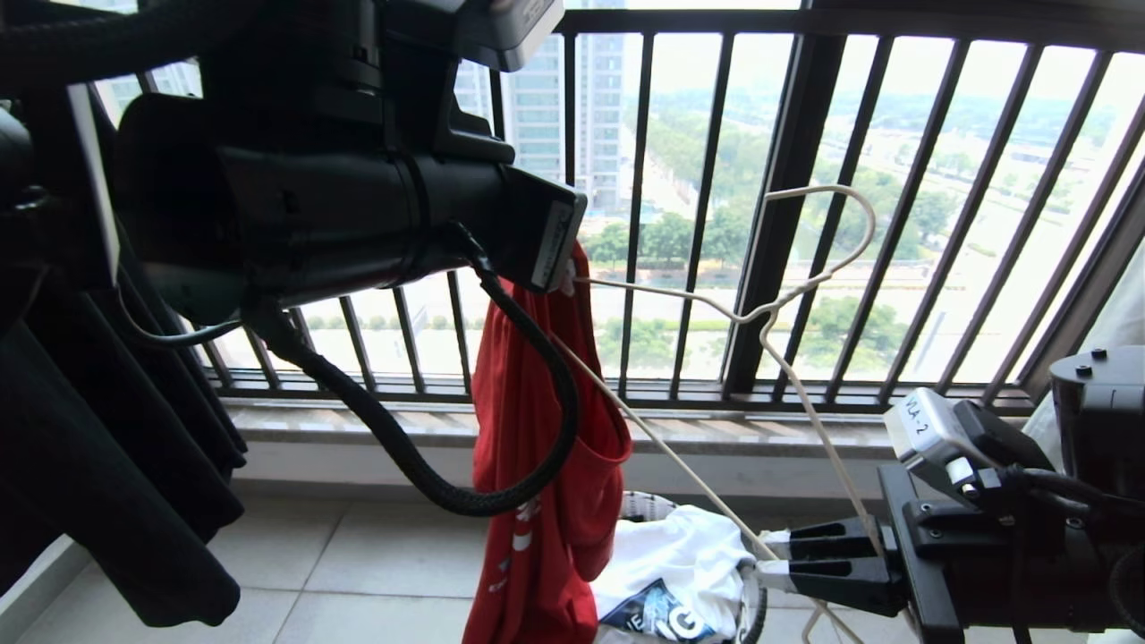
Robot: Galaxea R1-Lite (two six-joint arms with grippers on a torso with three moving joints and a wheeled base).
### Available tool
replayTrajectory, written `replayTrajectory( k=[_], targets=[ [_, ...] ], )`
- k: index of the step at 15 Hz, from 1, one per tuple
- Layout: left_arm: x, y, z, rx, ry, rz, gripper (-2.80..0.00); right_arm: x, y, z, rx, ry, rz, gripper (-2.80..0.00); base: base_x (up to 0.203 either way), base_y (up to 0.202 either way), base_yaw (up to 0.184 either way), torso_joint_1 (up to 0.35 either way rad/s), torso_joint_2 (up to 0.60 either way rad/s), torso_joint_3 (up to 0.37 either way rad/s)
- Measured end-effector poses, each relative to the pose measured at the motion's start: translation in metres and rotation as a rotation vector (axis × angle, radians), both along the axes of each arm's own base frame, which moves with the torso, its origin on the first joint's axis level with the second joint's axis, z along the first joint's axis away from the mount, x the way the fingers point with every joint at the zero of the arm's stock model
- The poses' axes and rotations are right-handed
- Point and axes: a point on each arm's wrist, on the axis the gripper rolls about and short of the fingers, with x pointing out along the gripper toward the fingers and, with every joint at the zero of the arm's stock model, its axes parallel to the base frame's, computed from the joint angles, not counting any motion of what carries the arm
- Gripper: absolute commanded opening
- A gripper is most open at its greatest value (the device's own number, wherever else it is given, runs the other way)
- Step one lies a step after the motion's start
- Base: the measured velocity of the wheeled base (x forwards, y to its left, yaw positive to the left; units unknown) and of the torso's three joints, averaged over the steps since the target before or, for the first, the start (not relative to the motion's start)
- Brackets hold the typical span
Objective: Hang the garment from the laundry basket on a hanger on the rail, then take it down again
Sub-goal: Hang the clothes on the clothes rack
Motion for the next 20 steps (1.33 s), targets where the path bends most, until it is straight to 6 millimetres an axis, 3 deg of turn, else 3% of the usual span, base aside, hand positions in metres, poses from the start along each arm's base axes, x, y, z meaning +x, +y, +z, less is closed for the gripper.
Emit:
replayTrajectory(
  k=[9, 16, 20],
  targets=[
    [0.027, -0.016, 0.020, -0.047, -0.061, 0.039, -2.80, -0.009, 0.003, -0.002, -0.003, -0.006, 0.054, -2.80, 0.000, 0.000, 0.000, 0.000, 0.00, 0.000],
    [0.050, -0.016, 0.019, -0.024, -0.083, 0.091, -2.80, -0.017, 0.002, 0.001, -0.002, -0.009, 0.069, -2.80, 0.000, 0.000, 0.000, 0.000, 0.00, 0.000],
    [0.057, -0.026, 0.015, -0.049, -0.097, 0.082, -2.80, -0.019, 0.002, 0.002, 0.001, -0.014, 0.073, -2.80, 0.000, 0.000, 0.000, 0.000, 0.00, 0.000]
  ],
)
